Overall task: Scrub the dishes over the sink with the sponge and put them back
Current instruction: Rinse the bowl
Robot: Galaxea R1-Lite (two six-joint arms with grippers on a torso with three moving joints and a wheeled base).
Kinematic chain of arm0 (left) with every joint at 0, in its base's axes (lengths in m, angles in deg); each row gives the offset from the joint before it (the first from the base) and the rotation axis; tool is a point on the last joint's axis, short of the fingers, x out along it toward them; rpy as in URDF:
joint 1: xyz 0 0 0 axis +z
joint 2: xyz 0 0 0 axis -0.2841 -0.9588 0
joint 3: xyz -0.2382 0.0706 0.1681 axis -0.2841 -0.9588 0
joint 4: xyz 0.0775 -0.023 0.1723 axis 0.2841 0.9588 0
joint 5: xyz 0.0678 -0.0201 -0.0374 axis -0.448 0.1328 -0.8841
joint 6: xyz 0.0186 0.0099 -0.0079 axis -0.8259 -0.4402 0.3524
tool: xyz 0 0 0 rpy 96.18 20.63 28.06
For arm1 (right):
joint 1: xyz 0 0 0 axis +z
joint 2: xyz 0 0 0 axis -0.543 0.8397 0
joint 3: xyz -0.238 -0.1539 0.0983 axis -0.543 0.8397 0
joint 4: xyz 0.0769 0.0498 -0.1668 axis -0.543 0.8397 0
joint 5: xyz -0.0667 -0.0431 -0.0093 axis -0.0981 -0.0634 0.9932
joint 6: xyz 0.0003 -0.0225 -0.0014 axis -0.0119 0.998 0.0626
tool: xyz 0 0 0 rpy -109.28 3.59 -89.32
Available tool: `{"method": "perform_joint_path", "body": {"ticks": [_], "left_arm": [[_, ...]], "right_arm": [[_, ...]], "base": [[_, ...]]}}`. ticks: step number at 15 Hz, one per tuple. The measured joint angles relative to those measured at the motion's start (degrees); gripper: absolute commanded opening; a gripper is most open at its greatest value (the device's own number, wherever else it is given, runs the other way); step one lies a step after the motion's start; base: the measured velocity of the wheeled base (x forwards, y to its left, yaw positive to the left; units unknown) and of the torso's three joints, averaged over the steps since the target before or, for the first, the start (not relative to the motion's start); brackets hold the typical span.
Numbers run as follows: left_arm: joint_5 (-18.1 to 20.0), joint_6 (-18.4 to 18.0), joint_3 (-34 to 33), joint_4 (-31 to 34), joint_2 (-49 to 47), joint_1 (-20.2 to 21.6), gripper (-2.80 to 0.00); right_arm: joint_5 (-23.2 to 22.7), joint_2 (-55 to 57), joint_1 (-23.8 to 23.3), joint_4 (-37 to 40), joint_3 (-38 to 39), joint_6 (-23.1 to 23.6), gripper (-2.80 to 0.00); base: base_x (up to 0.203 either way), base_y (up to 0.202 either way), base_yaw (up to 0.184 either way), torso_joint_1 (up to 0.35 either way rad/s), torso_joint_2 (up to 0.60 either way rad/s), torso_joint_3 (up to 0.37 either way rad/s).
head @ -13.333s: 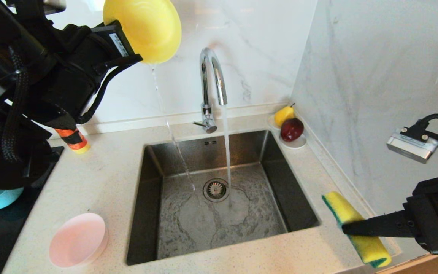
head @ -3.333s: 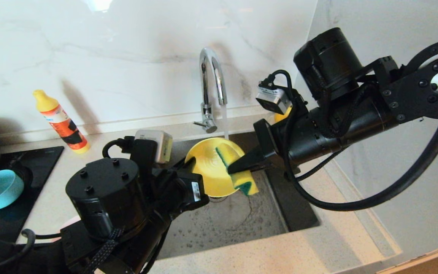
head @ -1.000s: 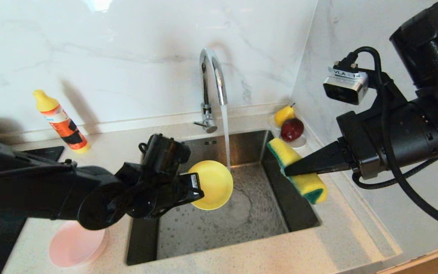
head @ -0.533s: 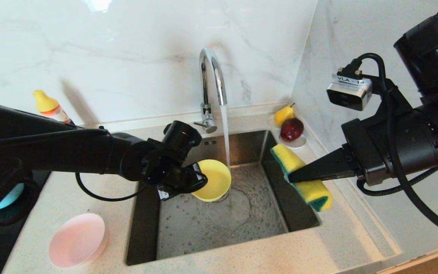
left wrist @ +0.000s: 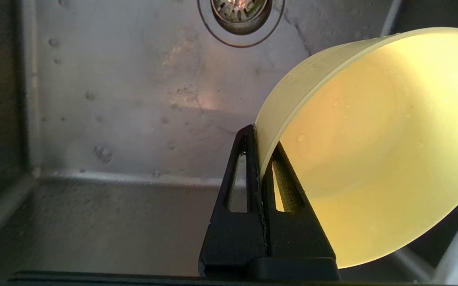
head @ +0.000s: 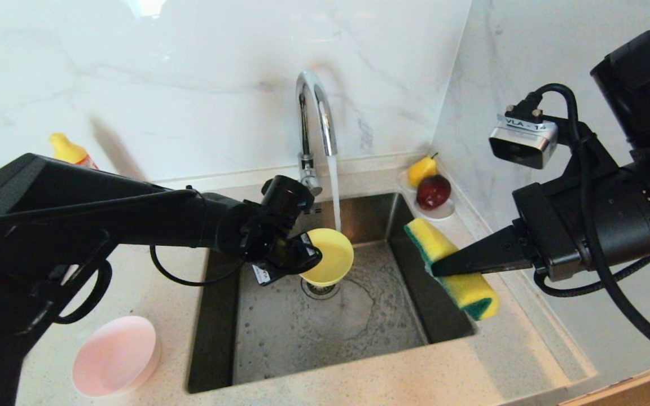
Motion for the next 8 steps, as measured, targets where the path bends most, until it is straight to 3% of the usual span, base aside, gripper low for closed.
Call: {"method": "perform_joint_path", "body": {"ticks": [8], "left_arm": [[-0.11, 0.52, 8.29, 0.19, -7.04, 0.22, -2.80]], "right_arm": [[-0.13, -1.14, -0.28, -3.63, 3.87, 0.02, -2.80]], "base": [[0.000, 0.000, 0.000, 0.000, 0.00, 0.000]]}}
